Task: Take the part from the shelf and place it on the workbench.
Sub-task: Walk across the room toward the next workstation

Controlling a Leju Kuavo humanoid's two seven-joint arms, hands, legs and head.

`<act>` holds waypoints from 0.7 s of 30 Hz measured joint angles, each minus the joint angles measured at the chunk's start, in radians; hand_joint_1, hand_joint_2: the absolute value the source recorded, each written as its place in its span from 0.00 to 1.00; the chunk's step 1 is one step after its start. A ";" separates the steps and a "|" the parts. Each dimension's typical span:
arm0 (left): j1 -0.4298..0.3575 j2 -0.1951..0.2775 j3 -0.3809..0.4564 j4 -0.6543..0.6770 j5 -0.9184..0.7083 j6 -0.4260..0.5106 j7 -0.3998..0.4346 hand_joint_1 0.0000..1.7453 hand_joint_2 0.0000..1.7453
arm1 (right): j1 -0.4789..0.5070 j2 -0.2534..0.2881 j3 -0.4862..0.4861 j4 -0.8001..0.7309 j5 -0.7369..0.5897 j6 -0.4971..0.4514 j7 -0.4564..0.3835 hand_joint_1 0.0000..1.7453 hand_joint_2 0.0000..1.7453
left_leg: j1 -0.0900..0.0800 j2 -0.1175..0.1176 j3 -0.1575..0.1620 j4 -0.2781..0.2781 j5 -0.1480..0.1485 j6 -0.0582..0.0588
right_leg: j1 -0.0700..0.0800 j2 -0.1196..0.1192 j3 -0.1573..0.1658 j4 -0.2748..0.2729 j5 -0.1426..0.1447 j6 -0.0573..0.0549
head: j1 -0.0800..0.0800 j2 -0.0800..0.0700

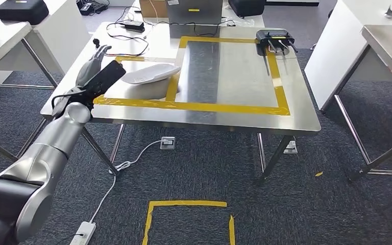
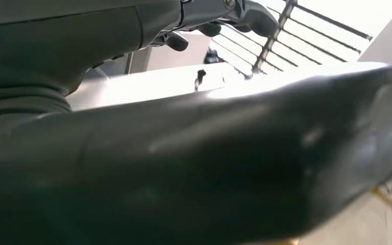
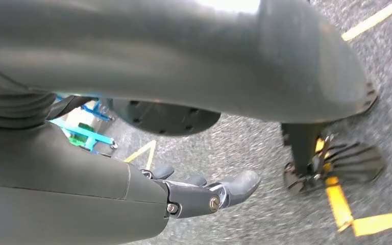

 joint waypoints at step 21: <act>0.742 -0.160 0.106 0.360 0.055 0.054 0.328 0.00 0.00 | 0.019 -0.017 -0.006 0.000 0.029 -0.004 0.023 0.00 0.00 | 0.018 -0.003 0.009 0.020 -0.032 0.035 | -0.016 -0.004 -0.164 0.332 -0.143 0.067 | 0.001 0.000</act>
